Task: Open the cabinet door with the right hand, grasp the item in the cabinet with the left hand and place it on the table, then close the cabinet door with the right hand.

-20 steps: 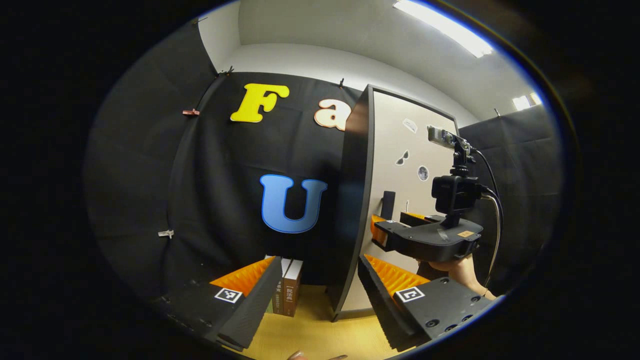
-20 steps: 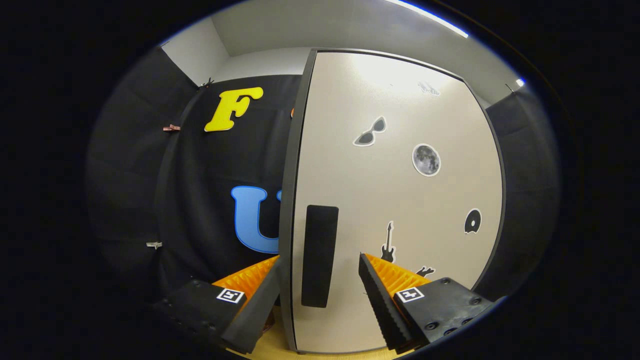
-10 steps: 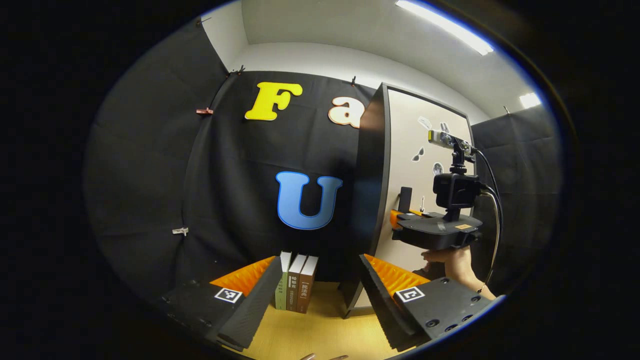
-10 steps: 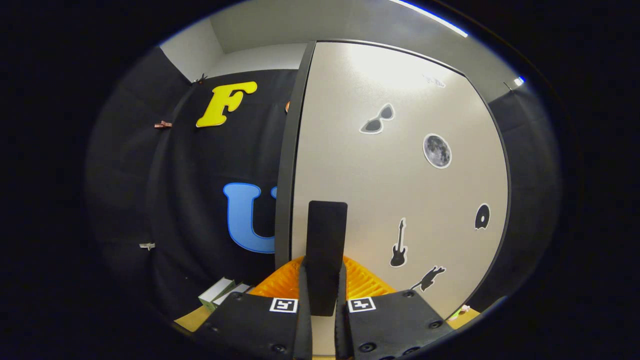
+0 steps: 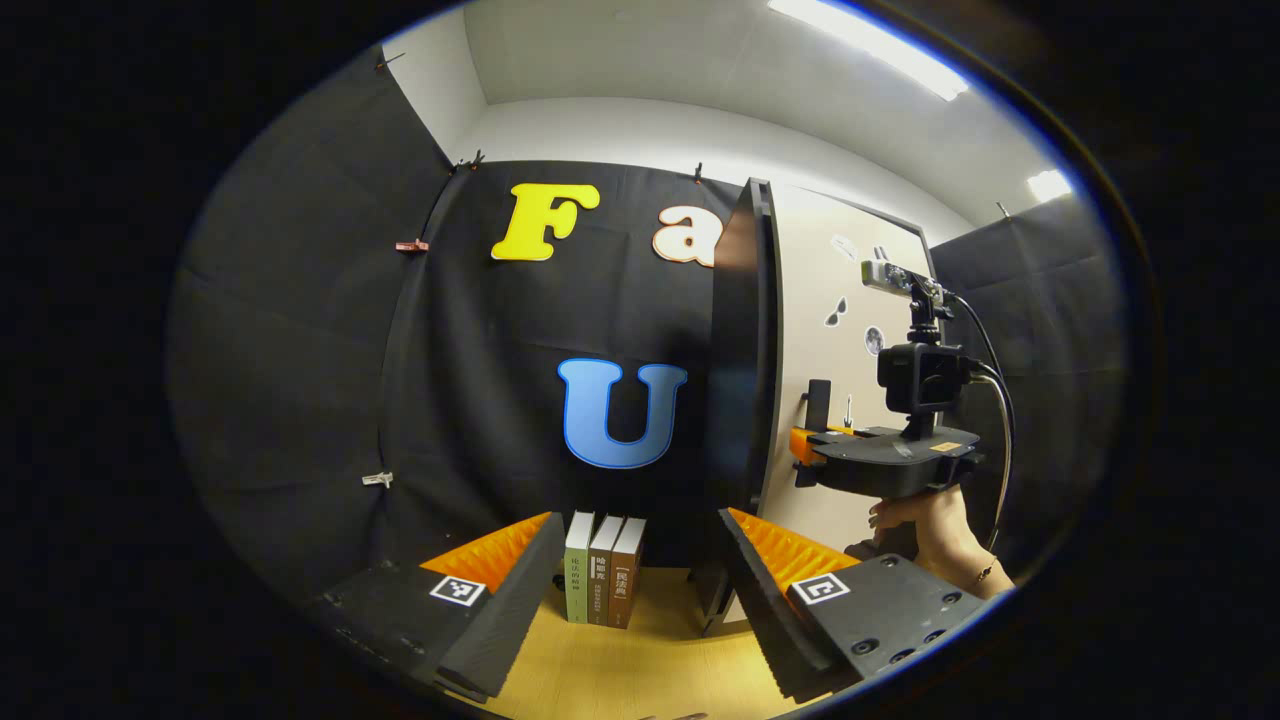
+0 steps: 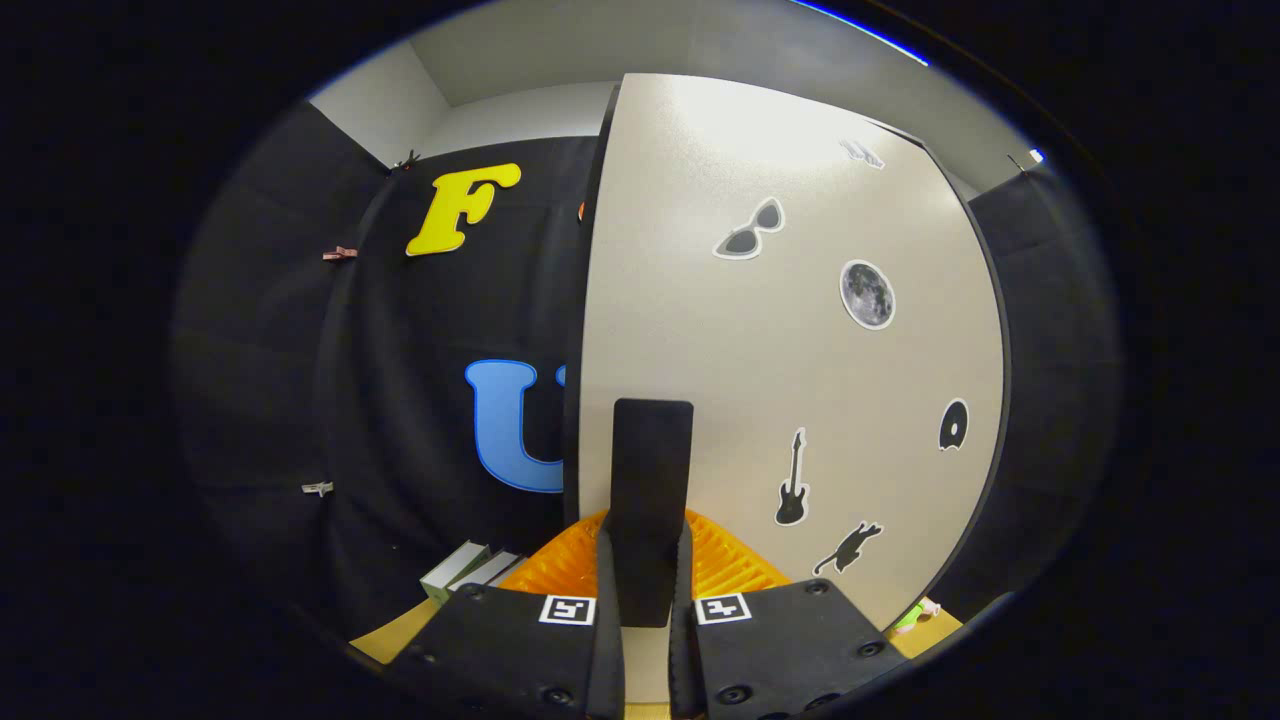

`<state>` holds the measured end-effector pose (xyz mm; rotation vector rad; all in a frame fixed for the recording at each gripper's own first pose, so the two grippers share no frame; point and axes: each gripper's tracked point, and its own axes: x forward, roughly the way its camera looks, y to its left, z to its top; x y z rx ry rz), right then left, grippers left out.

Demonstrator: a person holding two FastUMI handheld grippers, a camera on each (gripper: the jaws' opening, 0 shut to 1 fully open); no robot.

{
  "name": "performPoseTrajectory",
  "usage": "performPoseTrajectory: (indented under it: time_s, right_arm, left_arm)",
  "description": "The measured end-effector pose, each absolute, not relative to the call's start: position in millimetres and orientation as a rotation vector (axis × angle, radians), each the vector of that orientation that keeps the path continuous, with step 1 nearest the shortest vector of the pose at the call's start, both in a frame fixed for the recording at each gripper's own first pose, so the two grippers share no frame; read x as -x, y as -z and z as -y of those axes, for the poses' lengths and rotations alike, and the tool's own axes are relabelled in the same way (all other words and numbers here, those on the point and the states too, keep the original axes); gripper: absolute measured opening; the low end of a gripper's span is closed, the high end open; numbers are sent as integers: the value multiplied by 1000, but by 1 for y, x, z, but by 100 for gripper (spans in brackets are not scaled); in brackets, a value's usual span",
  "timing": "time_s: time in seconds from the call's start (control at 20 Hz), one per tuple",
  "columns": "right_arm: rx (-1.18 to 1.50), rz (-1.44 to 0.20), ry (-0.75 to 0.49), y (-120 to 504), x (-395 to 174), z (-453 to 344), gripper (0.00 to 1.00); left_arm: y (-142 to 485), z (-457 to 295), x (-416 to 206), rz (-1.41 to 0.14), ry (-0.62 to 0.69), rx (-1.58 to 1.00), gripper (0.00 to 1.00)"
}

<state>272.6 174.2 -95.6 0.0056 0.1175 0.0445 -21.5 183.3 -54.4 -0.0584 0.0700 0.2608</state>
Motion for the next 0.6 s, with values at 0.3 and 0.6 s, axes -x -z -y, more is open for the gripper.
performPoseTrajectory:
  time_s: [0.3, 0.6]
  right_arm:
    - [-12, -133, -104, 85, -225, -166, 21]
    - [-7, -143, -146, 79, -198, -154, 21]
  left_arm:
    - [48, -162, 45, -60, -275, 66, 95]
    - [36, -138, 50, -47, -240, 45, 95]
